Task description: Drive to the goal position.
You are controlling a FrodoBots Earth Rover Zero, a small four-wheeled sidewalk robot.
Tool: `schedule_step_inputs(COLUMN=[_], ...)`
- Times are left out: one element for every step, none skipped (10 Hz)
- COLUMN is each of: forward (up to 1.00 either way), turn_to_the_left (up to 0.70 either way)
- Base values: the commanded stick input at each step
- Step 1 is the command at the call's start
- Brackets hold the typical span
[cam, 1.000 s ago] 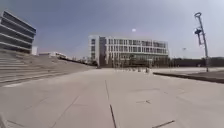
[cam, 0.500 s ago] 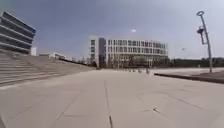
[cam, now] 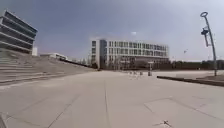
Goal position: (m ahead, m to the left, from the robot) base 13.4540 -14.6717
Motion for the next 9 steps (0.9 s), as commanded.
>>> schedule_step_inputs(forward=[0.7,0.7,0.7,0.7,0.7,0.7,0.7,0.7,0.7], turn_to_the_left=[0.01,0.01,0.01,0.01,0.01,0.01,0.01,0.01,0.01])
